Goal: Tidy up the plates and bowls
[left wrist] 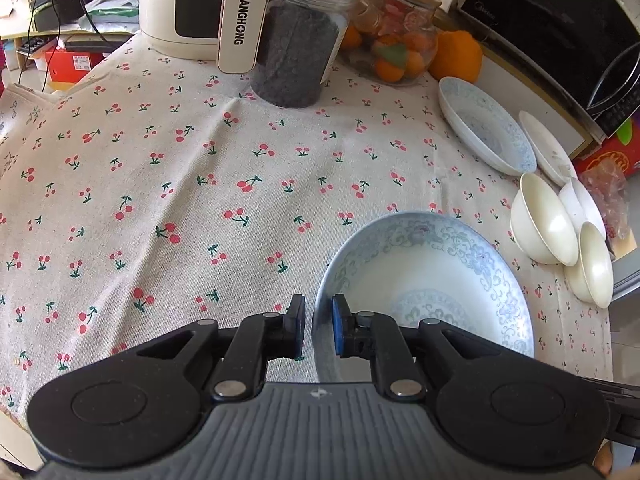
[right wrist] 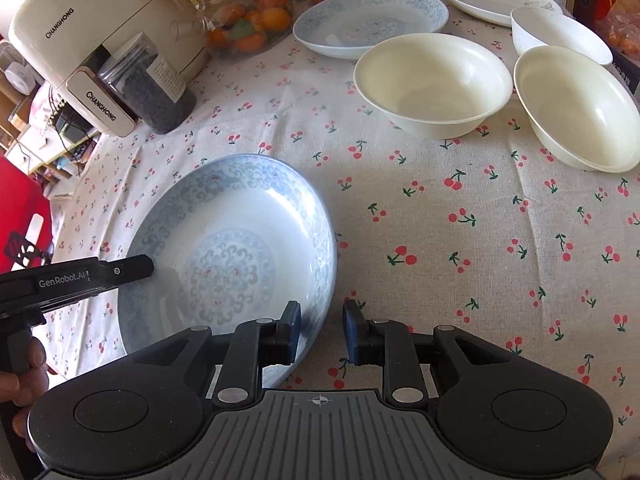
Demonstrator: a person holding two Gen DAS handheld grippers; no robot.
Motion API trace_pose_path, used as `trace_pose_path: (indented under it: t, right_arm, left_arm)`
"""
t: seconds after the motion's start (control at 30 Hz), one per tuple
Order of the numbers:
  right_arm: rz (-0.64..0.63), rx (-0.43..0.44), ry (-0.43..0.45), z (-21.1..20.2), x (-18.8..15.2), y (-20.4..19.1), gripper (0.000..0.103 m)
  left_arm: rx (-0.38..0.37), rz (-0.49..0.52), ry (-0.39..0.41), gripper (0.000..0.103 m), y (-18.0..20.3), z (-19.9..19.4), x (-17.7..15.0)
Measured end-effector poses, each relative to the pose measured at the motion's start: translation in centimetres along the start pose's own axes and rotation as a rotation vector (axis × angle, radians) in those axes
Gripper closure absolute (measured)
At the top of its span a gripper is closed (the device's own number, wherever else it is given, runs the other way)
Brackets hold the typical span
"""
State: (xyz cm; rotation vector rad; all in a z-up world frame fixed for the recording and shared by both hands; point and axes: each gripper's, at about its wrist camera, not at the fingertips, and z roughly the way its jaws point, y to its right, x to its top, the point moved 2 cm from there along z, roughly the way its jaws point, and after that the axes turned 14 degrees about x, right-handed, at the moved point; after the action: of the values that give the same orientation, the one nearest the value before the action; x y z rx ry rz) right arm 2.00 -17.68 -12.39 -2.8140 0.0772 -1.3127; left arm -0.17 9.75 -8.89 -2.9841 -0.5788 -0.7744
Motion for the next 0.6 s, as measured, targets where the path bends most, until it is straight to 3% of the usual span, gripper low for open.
trace_pose_path:
  t: [0.27, 0.37, 0.43, 0.5, 0.6]
  right_arm:
    - [-0.089, 0.025, 0.094, -3.9, 1.6, -0.8, 0.073]
    - [-0.086, 0.039, 0.153, -5.9, 3.2, -0.3, 0.061]
    - [-0.078, 0.035, 0.191, -7.1, 4.6, 0.3, 0.043]
    - [-0.075, 0.027, 0.233, -8.5, 5.9, 1.0, 0.041]
    - [-0.025, 0.052, 0.282, -10.3, 7.9, 2.7, 0.037]
  left_arm:
    - [0.035, -0.029, 0.070, 0.089, 0.0, -1.3, 1.7]
    - [0.040, -0.036, 0.112, 0.084, 0.2, -2.1, 2.9]
    - [0.038, -0.049, 0.130, 0.084, 0.5, -2.7, 4.0]
    - [0.048, -0.046, 0.160, 0.082, 1.0, -3.2, 5.0]
    - [0.031, -0.033, 0.181, 0.071, 2.4, -3.9, 6.8]
